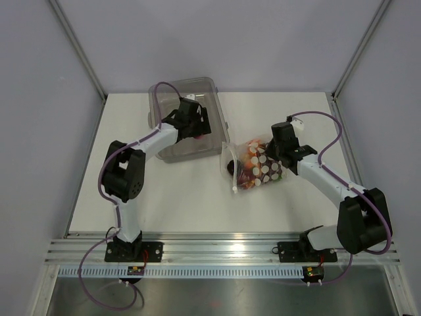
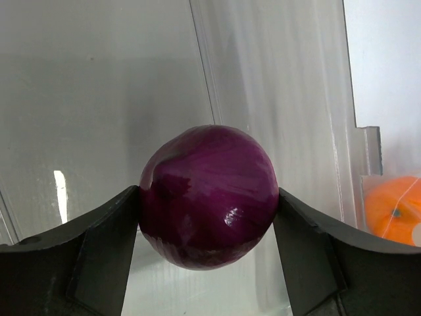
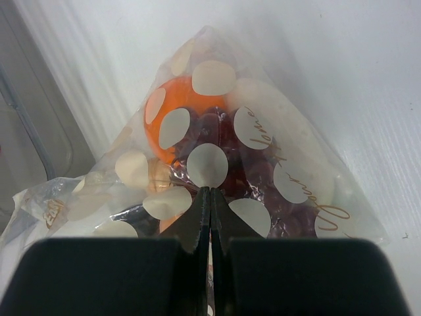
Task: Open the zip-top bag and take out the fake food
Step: Place the fake fruit in the bin, then pick up the fake fruit from the zipper food storage bag.
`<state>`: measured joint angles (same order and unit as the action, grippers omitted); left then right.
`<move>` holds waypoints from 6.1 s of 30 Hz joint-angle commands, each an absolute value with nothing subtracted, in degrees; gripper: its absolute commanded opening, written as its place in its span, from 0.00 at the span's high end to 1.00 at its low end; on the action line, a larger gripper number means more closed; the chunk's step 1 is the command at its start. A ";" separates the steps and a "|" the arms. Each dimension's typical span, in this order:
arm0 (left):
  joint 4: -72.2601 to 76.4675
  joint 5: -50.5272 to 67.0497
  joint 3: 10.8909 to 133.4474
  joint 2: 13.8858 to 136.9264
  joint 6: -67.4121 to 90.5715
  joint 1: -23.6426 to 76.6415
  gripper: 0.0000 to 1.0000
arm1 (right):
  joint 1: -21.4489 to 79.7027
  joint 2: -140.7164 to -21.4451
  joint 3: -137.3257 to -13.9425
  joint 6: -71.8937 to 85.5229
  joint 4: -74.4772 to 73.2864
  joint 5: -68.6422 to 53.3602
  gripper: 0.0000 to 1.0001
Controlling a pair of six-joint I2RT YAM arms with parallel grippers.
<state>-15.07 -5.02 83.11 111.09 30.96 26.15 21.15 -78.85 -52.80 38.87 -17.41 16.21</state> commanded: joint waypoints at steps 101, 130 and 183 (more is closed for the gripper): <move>15.56 1.32 57.30 101.16 48.60 44.82 0.13 | 20.74 -77.69 -50.80 38.76 -12.83 10.20 1.00; 11.25 2.55 63.19 110.56 48.69 45.00 0.09 | 20.74 -82.71 -50.89 39.29 -10.46 5.19 1.00; 5.62 -7.91 52.39 84.29 40.96 43.07 0.47 | 20.04 -77.78 -48.69 42.54 -11.25 11.52 1.00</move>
